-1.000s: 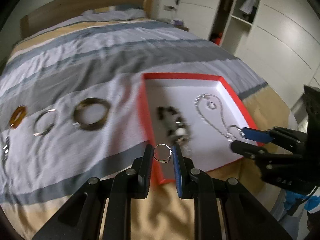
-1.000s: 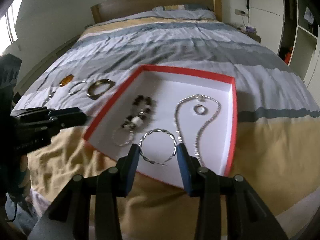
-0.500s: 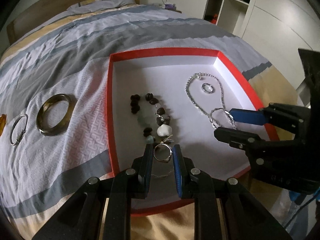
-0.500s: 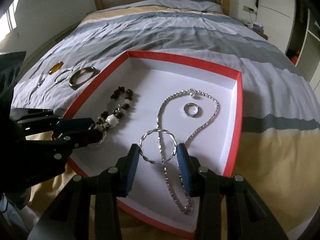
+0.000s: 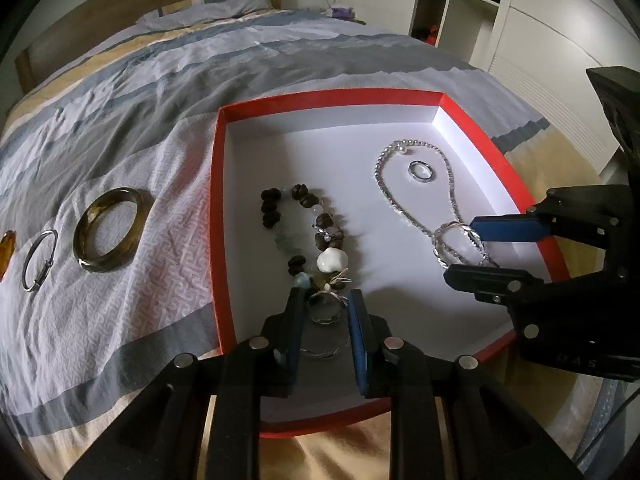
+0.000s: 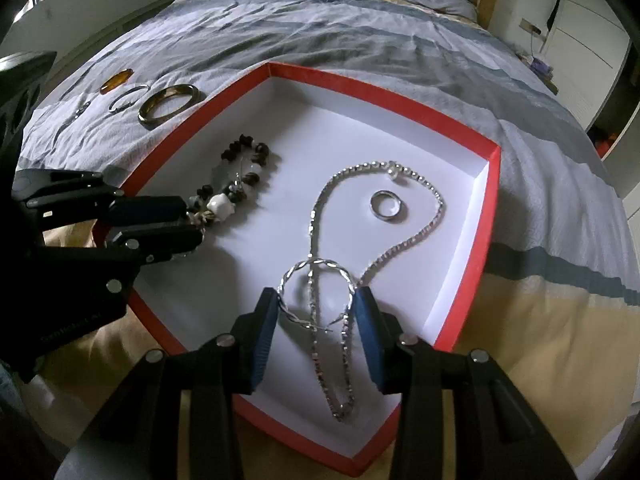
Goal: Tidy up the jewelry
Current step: 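Carry the ring and hoop into the red box and open both tools, then withdraw both tools from the red box back over the bed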
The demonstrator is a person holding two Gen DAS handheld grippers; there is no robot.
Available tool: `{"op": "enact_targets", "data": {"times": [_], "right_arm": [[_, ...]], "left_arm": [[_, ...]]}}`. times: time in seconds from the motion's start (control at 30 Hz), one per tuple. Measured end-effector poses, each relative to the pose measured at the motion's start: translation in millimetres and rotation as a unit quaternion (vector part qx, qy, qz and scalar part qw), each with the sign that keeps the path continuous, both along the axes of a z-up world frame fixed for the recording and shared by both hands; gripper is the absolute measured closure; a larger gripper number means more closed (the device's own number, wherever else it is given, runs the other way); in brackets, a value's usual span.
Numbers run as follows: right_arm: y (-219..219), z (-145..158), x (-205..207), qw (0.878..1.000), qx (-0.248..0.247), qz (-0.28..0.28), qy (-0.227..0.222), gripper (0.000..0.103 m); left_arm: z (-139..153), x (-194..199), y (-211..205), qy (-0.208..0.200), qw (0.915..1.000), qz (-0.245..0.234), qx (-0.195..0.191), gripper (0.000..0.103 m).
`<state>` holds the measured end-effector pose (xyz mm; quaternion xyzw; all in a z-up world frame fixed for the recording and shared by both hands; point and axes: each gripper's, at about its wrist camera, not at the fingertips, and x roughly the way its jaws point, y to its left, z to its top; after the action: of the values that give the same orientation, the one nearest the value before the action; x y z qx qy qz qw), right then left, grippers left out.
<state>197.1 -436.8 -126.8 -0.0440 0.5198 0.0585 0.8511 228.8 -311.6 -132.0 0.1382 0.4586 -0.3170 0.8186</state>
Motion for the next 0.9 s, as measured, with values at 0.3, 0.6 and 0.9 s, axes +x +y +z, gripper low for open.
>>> {"op": "enact_targets", "data": {"times": [0.3,0.6,0.9], "right_arm": [[-3,4,-6,1.0,0.009,-0.015,-0.007,0.065],[-6,10,-14,1.0,0.003,-0.028,-0.013,0.063],[-7,31,-26,0.998,0.015,-0.051,-0.038,0.062]], "left_arm": [[4,-6,-2,-0.009,0.9999,-0.005,-0.001,0.067],[15,-11,4,-0.026,0.9996,0.0,-0.002,0.054],[37,-21,14,-0.044,0.9989,0.01,-0.009,0.049]]}}
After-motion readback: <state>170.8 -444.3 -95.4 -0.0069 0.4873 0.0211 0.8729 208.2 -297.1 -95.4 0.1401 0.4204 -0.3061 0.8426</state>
